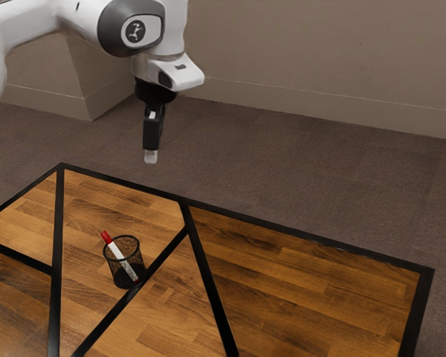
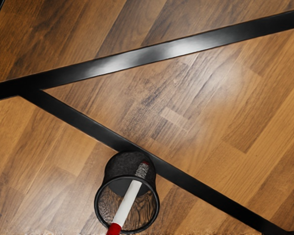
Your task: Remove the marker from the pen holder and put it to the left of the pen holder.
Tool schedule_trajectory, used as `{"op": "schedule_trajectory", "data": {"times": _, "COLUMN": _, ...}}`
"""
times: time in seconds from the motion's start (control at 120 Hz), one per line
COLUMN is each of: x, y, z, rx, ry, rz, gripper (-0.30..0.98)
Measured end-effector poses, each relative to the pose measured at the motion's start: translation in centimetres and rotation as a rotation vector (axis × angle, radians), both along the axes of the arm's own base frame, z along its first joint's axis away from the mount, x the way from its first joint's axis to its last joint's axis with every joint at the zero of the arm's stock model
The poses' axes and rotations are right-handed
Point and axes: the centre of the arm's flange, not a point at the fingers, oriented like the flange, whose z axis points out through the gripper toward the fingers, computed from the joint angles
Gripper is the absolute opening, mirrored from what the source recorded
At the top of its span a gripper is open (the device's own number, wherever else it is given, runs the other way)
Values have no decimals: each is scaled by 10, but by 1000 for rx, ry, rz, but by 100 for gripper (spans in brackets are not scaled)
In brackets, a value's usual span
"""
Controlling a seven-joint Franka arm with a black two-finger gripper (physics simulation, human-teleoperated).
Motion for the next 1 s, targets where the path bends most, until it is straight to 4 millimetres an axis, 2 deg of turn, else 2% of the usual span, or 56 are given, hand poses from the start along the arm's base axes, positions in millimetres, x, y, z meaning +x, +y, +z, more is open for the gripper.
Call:
{"op": "schedule_trajectory", "data": {"times": 0.067, "x": 0, "y": 1, "z": -3, "rx": 1, "ry": 12, "rz": 1, "gripper": 67}}
{"op": "schedule_trajectory", "data": {"times": 0.125, "x": 1, "y": 10, "z": -24, "rx": -17, "ry": 61, "rz": 22, "gripper": 68}}
{"op": "schedule_trajectory", "data": {"times": 0.175, "x": 9, "y": 30, "z": -49, "rx": -44, "ry": 114, "rz": 64, "gripper": 68}}
{"op": "schedule_trajectory", "data": {"times": 0.258, "x": 21, "y": 76, "z": -96, "rx": -79, "ry": 203, "rz": 154, "gripper": 68}}
{"op": "schedule_trajectory", "data": {"times": 0.383, "x": 16, "y": 125, "z": -162, "rx": -111, "ry": 335, "rz": 253, "gripper": 68}}
{"op": "schedule_trajectory", "data": {"times": 0.65, "x": 9, "y": 213, "z": -238, "rx": -264, "ry": 471, "rz": 461, "gripper": 69}}
{"op": "schedule_trajectory", "data": {"times": 0.717, "x": 9, "y": 221, "z": -253, "rx": -282, "ry": 496, "rz": 481, "gripper": 69}}
{"op": "schedule_trajectory", "data": {"times": 0.825, "x": 9, "y": 220, "z": -275, "rx": -296, "ry": 536, "rz": 487, "gripper": 69}}
{"op": "schedule_trajectory", "data": {"times": 1.0, "x": 6, "y": 222, "z": -291, "rx": -309, "ry": 569, "rz": 499, "gripper": 66}}
